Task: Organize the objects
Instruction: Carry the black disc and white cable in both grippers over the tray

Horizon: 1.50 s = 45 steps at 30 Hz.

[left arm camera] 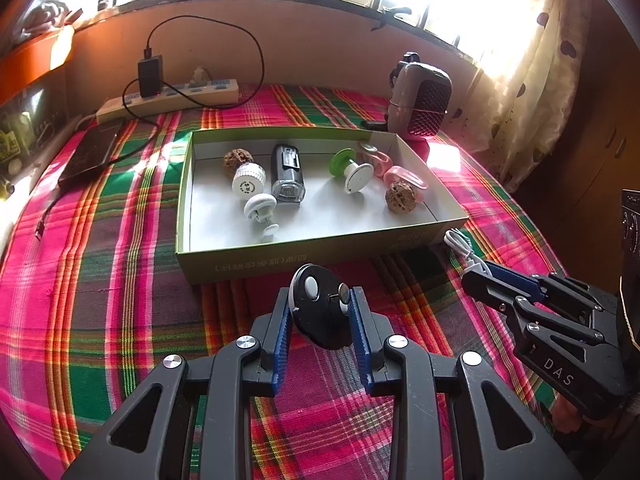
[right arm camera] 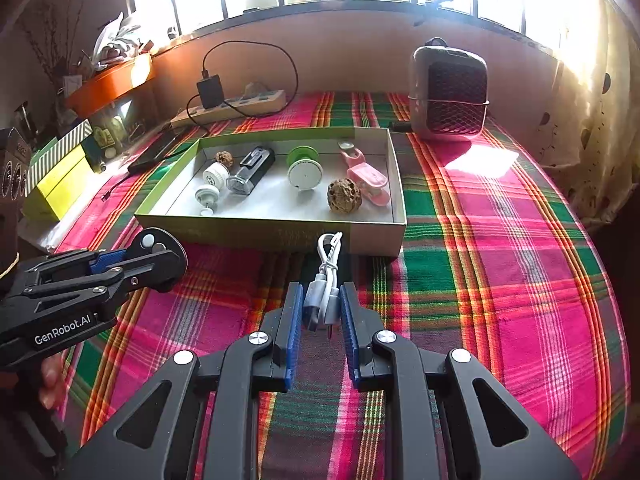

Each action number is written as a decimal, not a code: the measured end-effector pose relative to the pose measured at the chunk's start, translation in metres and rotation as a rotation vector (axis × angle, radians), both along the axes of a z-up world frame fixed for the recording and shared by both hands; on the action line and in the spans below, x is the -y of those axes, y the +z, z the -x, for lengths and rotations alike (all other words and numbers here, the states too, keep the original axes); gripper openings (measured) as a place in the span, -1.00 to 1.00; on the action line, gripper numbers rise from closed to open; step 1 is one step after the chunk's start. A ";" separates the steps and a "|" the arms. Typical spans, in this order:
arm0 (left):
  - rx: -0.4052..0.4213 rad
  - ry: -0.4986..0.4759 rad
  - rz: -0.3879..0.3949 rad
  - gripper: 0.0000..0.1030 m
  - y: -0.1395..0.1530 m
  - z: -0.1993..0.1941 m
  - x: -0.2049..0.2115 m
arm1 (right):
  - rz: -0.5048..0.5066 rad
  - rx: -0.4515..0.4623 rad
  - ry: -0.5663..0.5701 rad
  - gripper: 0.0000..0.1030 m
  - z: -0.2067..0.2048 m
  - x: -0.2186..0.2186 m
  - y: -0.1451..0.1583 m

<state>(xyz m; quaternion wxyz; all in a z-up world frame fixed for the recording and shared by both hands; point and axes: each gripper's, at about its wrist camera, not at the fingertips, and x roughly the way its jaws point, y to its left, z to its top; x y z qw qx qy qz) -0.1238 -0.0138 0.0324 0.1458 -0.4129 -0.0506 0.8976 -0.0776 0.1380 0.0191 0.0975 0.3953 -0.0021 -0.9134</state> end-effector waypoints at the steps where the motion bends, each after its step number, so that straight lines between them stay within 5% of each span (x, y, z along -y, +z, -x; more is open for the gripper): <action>1: -0.003 -0.001 0.001 -0.50 0.002 0.000 -0.001 | 0.004 -0.005 0.004 -0.61 0.000 0.000 0.002; 16: -0.005 0.005 0.003 -0.50 0.012 0.026 -0.009 | 0.012 -0.046 0.061 -0.61 0.048 -0.011 0.029; 45: 0.033 -0.023 0.039 -0.51 0.001 0.078 -0.029 | 0.057 0.090 0.152 -0.61 0.151 -0.011 0.006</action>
